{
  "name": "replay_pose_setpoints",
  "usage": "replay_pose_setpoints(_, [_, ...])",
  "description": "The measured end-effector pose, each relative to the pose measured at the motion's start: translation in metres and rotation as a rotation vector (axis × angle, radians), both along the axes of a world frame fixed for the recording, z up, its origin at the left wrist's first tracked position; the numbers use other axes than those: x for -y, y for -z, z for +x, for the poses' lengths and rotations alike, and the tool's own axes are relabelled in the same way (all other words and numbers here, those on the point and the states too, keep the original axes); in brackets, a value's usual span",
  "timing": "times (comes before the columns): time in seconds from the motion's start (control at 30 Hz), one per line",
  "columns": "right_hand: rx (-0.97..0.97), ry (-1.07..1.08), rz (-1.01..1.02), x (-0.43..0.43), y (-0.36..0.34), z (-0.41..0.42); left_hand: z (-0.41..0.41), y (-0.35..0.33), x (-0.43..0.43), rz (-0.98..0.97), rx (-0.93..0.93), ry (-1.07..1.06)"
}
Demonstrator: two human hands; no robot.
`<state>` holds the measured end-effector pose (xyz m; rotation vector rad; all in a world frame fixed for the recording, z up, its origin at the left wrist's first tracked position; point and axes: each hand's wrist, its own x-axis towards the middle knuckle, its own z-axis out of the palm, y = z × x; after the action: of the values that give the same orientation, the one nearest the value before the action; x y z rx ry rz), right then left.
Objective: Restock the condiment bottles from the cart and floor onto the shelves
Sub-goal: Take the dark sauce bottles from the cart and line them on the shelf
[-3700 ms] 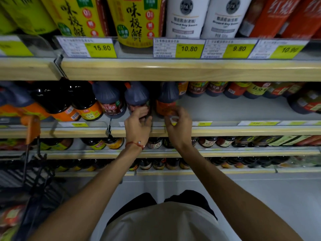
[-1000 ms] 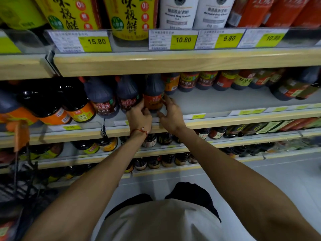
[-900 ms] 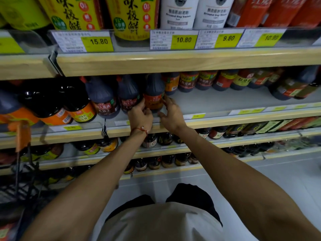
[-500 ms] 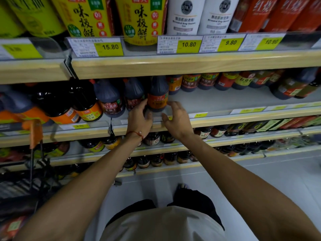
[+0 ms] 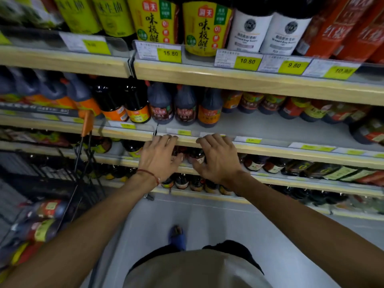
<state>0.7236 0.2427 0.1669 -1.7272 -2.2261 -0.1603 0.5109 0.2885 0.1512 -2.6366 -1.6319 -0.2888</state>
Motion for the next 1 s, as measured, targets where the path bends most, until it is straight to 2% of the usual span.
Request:
replay_pose_setpoints(0.27, [0.016, -0.258, -0.019, 0.049, 0.002, -0.007, -0.018, -0.006, 0.113, -0.001, -0.050, -0.291])
replay_pose_setpoints(0.5, [0.011, -0.494, -0.027, 0.095, 0.012, -0.051, -0.049, -0.004, 0.226, -0.041, -0.096, -0.536])
replay_pose_setpoints(0.77, [0.007, -0.754, -0.020, 0.132, 0.007, -0.149, -0.124, -0.004, 0.309, -0.048, -0.117, -0.777])
replay_pose_setpoints(1.0, [0.024, -0.853, -0.068, 0.158, 0.008, -0.263, -0.221, 0.010, 0.359, -0.069, -0.058, -0.922])
